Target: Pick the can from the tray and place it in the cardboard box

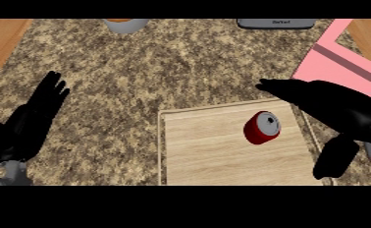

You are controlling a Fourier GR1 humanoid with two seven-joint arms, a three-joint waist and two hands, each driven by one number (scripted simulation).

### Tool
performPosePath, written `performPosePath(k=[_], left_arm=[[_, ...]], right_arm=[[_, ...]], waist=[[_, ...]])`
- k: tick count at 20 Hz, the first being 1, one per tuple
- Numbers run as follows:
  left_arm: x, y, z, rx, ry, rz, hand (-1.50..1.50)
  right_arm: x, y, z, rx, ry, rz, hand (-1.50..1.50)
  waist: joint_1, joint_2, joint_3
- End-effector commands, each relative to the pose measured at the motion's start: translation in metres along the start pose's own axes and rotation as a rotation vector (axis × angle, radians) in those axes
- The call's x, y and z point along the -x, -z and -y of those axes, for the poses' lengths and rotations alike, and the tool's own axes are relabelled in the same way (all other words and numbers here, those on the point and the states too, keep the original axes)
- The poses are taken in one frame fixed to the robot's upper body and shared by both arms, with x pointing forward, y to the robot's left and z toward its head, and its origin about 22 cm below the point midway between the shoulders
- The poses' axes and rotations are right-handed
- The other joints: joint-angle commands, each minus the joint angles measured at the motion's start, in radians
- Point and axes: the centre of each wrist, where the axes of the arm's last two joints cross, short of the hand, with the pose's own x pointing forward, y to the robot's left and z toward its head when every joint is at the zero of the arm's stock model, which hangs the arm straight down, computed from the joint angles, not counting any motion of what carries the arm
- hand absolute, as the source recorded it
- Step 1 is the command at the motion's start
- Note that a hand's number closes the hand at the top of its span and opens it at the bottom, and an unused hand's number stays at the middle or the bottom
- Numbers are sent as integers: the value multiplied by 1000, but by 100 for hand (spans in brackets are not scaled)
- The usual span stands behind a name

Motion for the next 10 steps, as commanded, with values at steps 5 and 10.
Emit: performPosePath(k=[5, 10], left_arm=[[1, -21, 2, -4, -1, -1, 0], [-4, 20, -7, -14, 4, 2, 0]], right_arm=[[-15, 19, -12, 42, -6, 48, -150], [-6, 15, -21, 35, -55, 30, -150]], waist=[[6, 0, 0], [-3, 1, 0]])
